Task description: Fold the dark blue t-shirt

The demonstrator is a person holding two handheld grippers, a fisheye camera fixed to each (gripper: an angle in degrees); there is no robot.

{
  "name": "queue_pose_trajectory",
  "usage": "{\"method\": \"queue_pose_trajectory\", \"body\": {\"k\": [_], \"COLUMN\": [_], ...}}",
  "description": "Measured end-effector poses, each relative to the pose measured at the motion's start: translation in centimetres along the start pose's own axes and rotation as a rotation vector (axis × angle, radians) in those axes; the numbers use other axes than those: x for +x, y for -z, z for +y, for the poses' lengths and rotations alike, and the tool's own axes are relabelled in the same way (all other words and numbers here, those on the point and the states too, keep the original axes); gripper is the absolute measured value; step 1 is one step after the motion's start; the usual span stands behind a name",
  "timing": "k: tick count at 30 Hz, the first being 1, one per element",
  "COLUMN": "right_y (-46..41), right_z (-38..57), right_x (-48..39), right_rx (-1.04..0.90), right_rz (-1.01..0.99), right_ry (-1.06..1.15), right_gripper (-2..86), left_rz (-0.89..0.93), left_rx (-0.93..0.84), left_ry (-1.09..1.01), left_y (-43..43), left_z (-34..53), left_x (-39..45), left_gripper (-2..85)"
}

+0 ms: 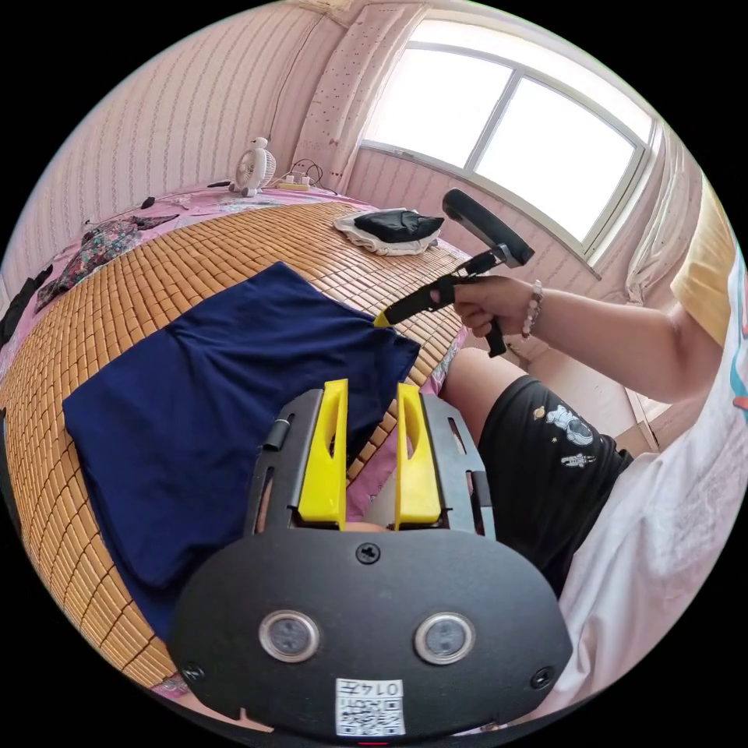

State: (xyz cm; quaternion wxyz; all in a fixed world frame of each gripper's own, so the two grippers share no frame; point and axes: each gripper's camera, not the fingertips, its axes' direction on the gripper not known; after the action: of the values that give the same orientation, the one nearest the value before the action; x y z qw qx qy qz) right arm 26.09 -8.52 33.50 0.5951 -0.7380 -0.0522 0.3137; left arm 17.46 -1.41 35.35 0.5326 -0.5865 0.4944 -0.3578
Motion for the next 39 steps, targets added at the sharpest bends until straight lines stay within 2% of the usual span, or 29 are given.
{"method": "queue_pose_trajectory", "body": {"k": [5,10,13,18,22,28,33,39], "right_y": [-0.8,-1.2,0.3,0.4,-0.6,-1.7,-2.8,-1.5], "right_z": [4.5,5.4,6.3,8.2,9.3,11.4,11.5,13.1], "right_x": [4.3,8.2,9.8,13.3,15.0,19.3,21.3,23.3], "right_rx": [-0.029,-0.035,0.071,0.208,0.171,0.255,0.302,0.354], "right_rz": [0.002,-0.151,-0.301,-0.608,-0.625,-0.509,-0.384,-0.561], "right_ry": [-0.041,-0.041,-0.024,-0.083,-0.080,-0.198,-0.325,-0.344], "right_gripper": [0.9,1.0,1.1,2.2,4.6,6.3,3.0,1.5], "left_rz": [-0.007,-0.012,-0.034,-0.042,-0.134,0.106,0.178,0.174], "left_rx": [-0.017,-0.057,-0.082,-0.136,-0.256,-0.325,-0.335,-0.276], "left_ry": [-0.145,-0.220,-0.276,-0.274,-0.283,-0.283,-0.269,-0.231], "left_y": [-2.0,-4.3,-5.7,-8.8,-10.0,-7.3,-3.3,1.2], "left_z": [-2.1,-3.8,-5.1,-7.5,-8.0,-3.9,-0.6,0.3], "left_x": [2.8,4.4,4.9,4.9,5.0,5.7,6.6,6.0], "left_gripper": [11.0,14.3,16.3,7.9,0.5,0.2,0.1,-0.1]}}
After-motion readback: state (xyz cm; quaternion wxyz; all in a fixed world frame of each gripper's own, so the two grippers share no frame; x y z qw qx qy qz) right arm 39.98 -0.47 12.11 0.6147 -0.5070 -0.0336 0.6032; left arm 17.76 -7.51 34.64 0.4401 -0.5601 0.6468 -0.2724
